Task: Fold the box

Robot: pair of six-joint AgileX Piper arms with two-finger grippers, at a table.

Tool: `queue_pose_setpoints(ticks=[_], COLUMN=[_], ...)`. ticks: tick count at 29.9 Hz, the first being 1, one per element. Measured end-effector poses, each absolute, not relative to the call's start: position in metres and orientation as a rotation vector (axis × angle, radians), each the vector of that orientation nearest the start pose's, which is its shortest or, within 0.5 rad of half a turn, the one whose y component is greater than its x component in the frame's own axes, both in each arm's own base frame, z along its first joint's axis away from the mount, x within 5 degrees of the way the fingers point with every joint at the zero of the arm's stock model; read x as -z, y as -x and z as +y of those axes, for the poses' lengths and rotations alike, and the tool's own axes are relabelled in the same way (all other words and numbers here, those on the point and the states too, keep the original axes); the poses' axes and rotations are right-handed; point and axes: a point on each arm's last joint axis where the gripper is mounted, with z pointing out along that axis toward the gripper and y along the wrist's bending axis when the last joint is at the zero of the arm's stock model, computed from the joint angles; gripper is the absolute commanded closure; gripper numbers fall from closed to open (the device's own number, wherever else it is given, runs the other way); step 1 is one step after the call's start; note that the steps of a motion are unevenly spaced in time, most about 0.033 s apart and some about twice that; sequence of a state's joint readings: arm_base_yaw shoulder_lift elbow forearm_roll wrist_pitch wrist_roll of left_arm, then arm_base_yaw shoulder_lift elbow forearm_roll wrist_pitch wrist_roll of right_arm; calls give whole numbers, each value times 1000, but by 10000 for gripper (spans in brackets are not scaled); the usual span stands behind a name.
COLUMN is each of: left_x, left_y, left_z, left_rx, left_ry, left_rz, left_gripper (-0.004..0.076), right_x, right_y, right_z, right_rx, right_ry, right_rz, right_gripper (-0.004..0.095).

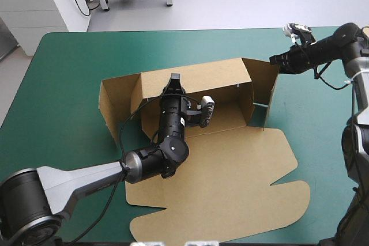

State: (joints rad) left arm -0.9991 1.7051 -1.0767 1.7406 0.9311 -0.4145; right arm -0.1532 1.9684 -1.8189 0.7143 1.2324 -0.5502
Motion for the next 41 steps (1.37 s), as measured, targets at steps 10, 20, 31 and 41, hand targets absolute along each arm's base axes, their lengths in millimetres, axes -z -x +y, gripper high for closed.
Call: queue_pose_setpoints(ticks=[10, 20, 31, 41], left_x=[-270, -270, -270, -270], left_y=[-253, -253, -253, -253], left_z=[-260, -260, -260, -260], left_rx=[-1143, -1143, -1143, -1137], left_ry=[-1468, -1467, -1467, -1467], left_rz=[1235, 1235, 1235, 1236], left_gripper=[731, 731, 731, 731], right_x=[-304, -277, -280, -270], right_y=[-370, -307, -298, -313], right_z=[8, 12, 19, 13], right_rx=[-849, -585, -607, -520], right_ry=[391, 498, 659, 711], right_rz=[2373, 2161, 2080, 2084], right_gripper=[927, 918, 307, 235])
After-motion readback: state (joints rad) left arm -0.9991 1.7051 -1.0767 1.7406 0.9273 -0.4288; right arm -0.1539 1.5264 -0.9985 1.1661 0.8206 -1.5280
